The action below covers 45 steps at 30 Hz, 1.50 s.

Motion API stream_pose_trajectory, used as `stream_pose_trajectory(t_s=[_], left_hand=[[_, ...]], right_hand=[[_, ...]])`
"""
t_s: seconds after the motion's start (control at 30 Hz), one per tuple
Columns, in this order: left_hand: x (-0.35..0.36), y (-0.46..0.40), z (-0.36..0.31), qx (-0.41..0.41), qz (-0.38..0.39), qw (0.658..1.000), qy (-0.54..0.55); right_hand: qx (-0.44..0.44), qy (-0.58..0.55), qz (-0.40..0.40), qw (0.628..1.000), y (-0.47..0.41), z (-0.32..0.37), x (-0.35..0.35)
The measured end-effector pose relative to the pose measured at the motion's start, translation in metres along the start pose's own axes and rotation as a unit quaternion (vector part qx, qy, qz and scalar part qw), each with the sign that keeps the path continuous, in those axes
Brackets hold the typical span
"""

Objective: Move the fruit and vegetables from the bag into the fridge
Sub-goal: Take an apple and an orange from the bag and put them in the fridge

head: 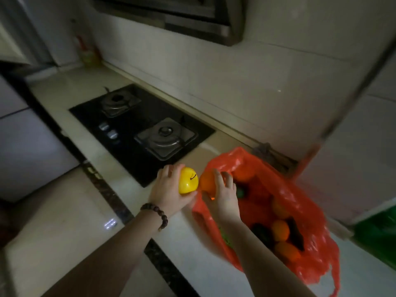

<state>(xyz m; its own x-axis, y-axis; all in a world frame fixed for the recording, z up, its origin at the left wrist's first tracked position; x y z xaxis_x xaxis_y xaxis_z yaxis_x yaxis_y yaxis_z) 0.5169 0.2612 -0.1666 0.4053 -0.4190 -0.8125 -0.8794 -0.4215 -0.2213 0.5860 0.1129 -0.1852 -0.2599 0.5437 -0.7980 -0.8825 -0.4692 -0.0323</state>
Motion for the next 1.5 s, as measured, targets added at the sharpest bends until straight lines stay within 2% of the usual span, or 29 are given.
stream_pose_trajectory(t_s=[0.23,0.5,0.57,0.67,0.73,0.83,1.0,1.27,1.5], left_hand=[[-0.107,0.042,0.095,-0.150,-0.095,0.984,0.015],[-0.245,0.103,0.243,-0.270,-0.225,0.936,-0.004],[-0.274,0.116,0.295,-0.287,-0.241,0.926,-0.045],[-0.315,0.130,0.375,-0.313,-0.207,0.914,-0.158],[-0.345,0.137,0.421,-0.340,-0.210,0.898,-0.184],[-0.396,0.138,0.457,-0.352,-0.243,0.887,-0.176],[-0.460,0.122,0.484,-0.328,-0.317,0.889,-0.045],[-0.519,0.043,0.574,-0.316,-0.362,0.877,-0.017],[-0.583,-0.068,0.661,-0.312,-0.406,0.858,-0.034]], right_hand=[[-0.153,-0.010,0.058,0.986,-0.019,0.133,0.068],[-0.292,-0.060,0.113,0.948,-0.002,0.312,0.196],[-0.330,-0.035,0.110,0.937,0.003,0.358,0.231],[-0.366,-0.030,0.110,0.924,0.006,0.431,0.275],[-0.384,-0.049,0.108,0.916,0.007,0.477,0.299],[-0.402,-0.073,0.110,0.906,0.004,0.536,0.327],[-0.425,-0.092,0.098,0.895,-0.022,0.612,0.360],[-0.451,-0.122,0.083,0.880,-0.119,0.720,0.423],[-0.482,-0.143,0.072,0.862,-0.238,0.824,0.468]])
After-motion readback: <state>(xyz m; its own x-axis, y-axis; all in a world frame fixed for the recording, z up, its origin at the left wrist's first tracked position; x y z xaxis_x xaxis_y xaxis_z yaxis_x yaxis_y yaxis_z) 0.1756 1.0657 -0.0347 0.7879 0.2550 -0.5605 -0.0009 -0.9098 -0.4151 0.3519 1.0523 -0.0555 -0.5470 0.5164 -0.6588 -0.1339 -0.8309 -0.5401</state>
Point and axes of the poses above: each hand's wrist, its own y-axis away from the middle knuckle, its own x-axis out of the palm, z = x × y, the point moved 2 cm from there along -y, towards the middle knuckle, and after that the axes turned 6 degrees about y, right-handed, at the moved point
